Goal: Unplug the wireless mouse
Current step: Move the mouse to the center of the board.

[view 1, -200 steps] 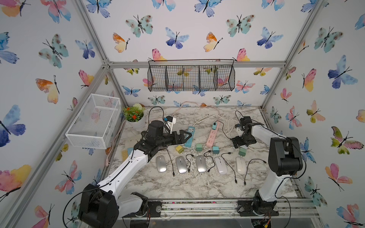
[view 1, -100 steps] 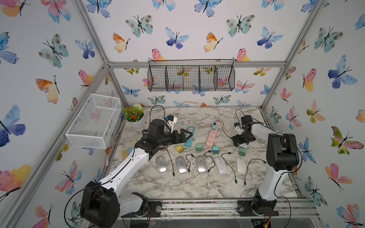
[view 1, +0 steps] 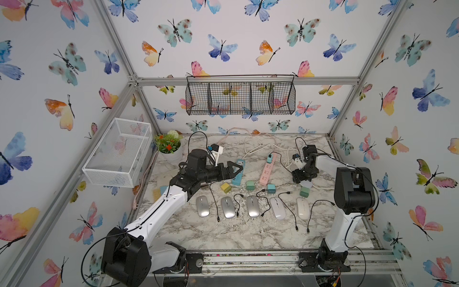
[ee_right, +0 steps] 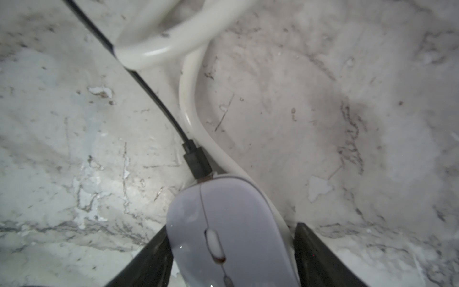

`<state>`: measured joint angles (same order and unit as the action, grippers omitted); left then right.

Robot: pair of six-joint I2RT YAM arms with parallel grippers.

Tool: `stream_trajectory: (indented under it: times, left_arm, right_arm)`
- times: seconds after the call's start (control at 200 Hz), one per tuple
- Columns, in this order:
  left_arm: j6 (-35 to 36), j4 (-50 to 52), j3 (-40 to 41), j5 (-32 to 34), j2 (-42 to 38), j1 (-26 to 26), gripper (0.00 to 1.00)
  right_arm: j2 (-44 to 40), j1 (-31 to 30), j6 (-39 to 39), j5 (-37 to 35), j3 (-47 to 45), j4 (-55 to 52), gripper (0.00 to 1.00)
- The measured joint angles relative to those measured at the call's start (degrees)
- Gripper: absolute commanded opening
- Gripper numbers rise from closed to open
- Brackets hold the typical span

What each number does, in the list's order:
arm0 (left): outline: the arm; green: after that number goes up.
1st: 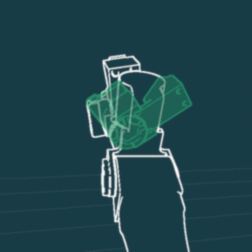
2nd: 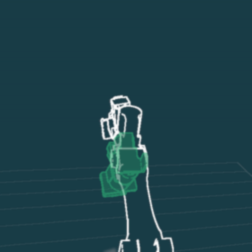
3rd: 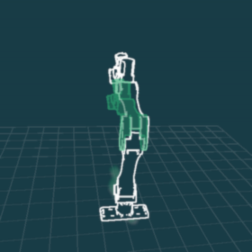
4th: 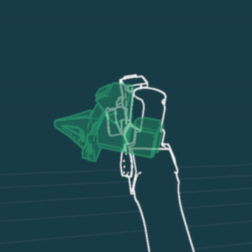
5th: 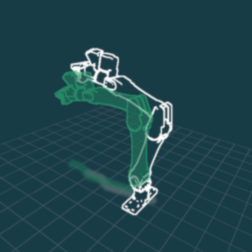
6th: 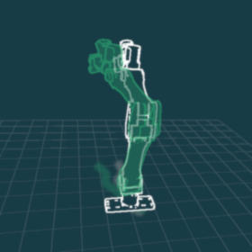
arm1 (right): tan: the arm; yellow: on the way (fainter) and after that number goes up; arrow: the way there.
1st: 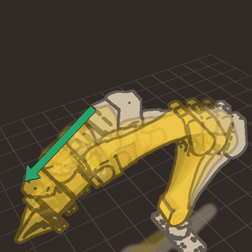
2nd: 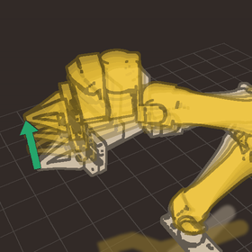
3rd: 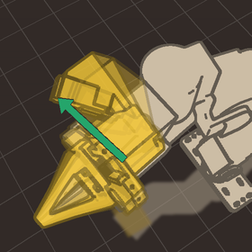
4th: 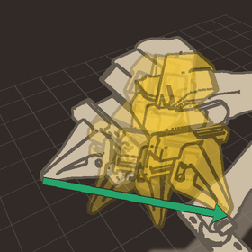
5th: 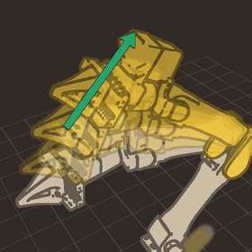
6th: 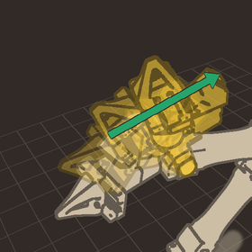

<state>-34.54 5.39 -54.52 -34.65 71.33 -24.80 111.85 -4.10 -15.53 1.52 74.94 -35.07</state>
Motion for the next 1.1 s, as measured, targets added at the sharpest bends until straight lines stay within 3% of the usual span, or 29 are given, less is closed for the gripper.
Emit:
stream_trajectory:
  times: [0.531,1.096]
  left_arm:
    - [-0.04,-0.35,0.33,0.02,0.00,0.00,1.00]
    - [-0.68,-1.53,0.55,0.31,0.33,-0.48,1.00]
  right_arm:
    - [-4.57,0.00,3.58,2.89,-0.79,0.35,0.41]
    - [-12.37,-1.20,12.37,7.30,-7.54,3.04,0.41]
